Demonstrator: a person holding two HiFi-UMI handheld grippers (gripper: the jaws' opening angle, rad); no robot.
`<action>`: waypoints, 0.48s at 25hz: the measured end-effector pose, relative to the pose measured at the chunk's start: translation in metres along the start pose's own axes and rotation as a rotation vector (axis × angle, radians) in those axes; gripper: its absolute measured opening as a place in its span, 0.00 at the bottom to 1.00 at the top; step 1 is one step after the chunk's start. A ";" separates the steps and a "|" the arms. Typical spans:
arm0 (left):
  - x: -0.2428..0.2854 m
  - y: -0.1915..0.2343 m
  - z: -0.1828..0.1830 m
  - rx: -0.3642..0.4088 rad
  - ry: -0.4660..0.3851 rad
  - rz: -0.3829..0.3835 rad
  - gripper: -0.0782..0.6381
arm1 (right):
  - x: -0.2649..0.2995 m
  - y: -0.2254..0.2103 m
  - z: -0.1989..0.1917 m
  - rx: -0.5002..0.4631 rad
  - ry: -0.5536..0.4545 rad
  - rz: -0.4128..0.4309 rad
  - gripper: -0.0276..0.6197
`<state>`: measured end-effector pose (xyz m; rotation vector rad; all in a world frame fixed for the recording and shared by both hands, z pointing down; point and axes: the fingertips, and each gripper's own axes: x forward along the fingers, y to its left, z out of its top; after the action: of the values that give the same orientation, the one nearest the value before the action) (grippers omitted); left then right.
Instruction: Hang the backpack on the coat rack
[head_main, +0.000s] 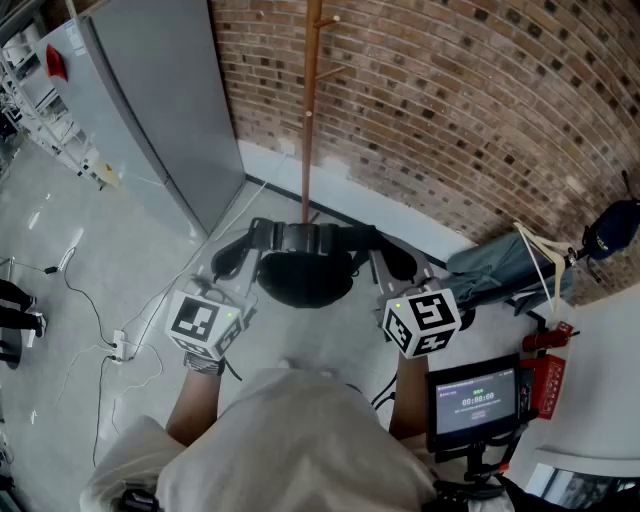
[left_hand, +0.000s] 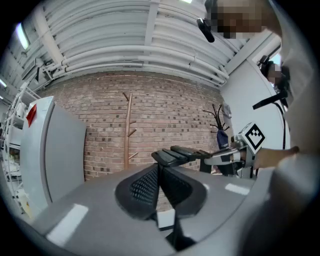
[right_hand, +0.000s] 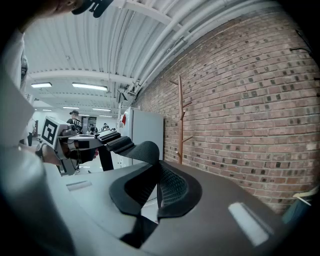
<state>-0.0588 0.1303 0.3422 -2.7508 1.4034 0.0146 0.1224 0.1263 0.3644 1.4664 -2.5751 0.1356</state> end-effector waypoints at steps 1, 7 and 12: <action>0.001 0.003 0.000 0.004 0.003 0.002 0.12 | 0.003 0.000 0.001 -0.001 0.001 -0.004 0.05; 0.008 0.015 -0.002 -0.002 0.021 0.003 0.12 | 0.016 -0.002 -0.002 0.028 0.010 -0.026 0.05; 0.008 0.020 -0.004 -0.030 0.024 -0.027 0.12 | 0.020 0.002 -0.010 0.069 0.028 -0.047 0.05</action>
<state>-0.0709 0.1120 0.3455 -2.8031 1.3824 0.0008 0.1119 0.1120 0.3783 1.5357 -2.5355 0.2396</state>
